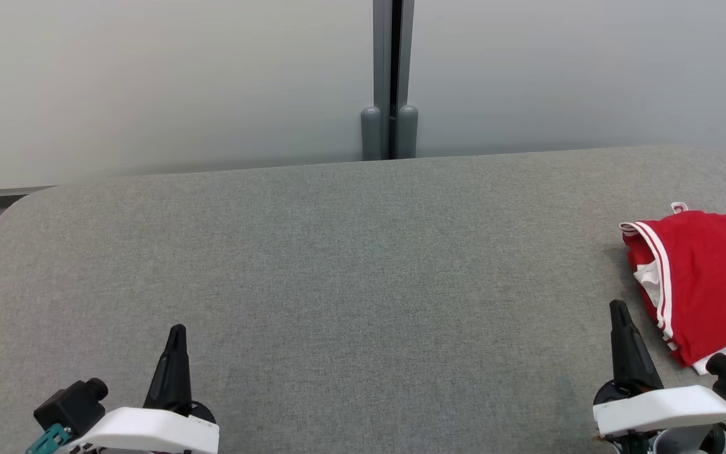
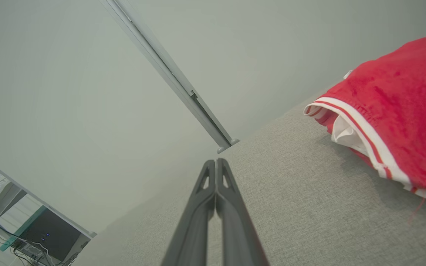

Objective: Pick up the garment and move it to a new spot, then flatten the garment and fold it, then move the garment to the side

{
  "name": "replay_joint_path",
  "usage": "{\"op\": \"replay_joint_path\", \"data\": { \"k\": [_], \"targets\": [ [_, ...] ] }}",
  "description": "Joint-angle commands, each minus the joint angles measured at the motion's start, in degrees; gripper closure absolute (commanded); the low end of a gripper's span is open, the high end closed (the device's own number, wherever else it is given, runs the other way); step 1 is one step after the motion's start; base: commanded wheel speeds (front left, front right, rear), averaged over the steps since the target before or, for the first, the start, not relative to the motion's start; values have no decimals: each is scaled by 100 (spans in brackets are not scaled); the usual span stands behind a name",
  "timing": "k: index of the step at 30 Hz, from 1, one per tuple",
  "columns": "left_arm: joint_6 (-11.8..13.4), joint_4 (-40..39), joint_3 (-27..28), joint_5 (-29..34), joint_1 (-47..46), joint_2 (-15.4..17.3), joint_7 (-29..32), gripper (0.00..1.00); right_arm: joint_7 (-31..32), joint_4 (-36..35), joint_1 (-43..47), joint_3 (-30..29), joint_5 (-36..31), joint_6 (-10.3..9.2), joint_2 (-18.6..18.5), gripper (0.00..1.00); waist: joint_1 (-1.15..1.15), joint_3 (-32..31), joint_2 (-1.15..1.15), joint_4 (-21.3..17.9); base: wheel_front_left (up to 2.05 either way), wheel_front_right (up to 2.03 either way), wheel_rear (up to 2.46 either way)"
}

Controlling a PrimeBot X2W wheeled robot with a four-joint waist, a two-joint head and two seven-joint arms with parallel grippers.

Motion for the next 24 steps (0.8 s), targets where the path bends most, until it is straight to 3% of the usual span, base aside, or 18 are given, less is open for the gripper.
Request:
{"op": "replay_joint_path", "data": {
  "k": [1, 24],
  "targets": [
    [-54, -53, 62, -197, -171, 57, 29, 100, 46, -75, -167, -45, 221, -2, -50, 100, 0, 1, 0, 0, 0, 0, 0],
    [-263, 36, 341, -1757, -347, 87, 441, 100, 452, -66, -235, -299, 1865, -4, -85, 100, 0, 11, 0, -9, 0, 0, 0]
  ]
}}
